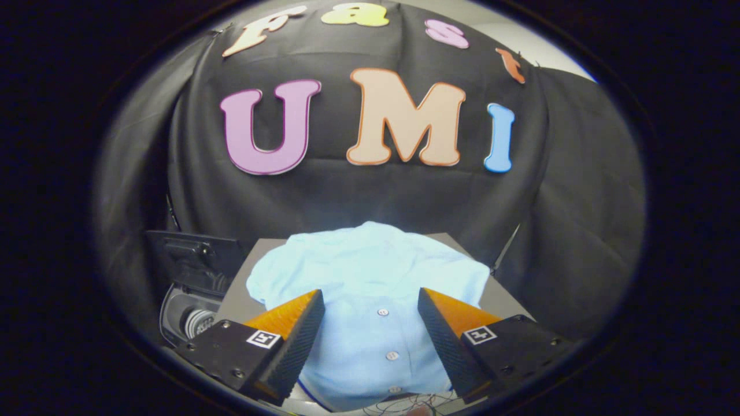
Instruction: Put the clothes into the washing machine and then close the washing machine lid.
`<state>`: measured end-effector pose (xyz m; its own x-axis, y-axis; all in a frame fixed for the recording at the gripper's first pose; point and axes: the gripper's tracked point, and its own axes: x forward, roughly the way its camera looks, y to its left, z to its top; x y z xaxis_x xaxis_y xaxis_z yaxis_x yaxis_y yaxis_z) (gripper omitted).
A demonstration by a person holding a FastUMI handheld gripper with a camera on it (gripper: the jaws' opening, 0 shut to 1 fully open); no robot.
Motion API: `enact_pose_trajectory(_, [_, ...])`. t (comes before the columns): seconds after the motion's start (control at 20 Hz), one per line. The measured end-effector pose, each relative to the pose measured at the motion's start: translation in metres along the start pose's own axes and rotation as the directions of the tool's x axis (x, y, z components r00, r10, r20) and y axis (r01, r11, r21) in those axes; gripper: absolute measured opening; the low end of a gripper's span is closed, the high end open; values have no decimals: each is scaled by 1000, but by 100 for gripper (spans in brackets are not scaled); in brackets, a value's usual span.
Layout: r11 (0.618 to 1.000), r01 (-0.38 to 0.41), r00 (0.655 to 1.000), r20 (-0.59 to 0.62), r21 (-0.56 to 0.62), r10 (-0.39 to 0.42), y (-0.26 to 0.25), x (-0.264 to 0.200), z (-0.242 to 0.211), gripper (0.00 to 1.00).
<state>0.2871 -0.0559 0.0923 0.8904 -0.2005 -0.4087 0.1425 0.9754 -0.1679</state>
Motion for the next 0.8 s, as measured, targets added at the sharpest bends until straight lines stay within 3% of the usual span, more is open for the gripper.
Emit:
enact_pose_trajectory(0.1, [1000, -1, 994, -107, 22, 3, -5, 17, -20, 99])
enact_pose_trajectory(0.25, [981, -9, 989, -141, 192, 36, -5, 24, -17, 97])
enact_pose_trajectory(0.3, [986, -7, 988, -151, 167, 32, -4, 24, -22, 96])
enact_pose_trajectory(0.45, [995, -10, 983, -183, 101, 29, 2, 29, -24, 75])
enact_pose_trajectory(0.55, [996, -18, 977, -211, 91, 37, 4, 31, -22, 46])
enact_pose_trajectory(0.6, [994, -26, 971, -234, 105, 50, 6, 31, -24, 42])
enact_pose_trajectory(0.7, [989, -89, 966, -233, 121, 116, 16, 26, -22, 19])
enact_pose_trajectory(0.8, [971, -138, 960, -215, 195, 179, 16, 20, -23, 13])
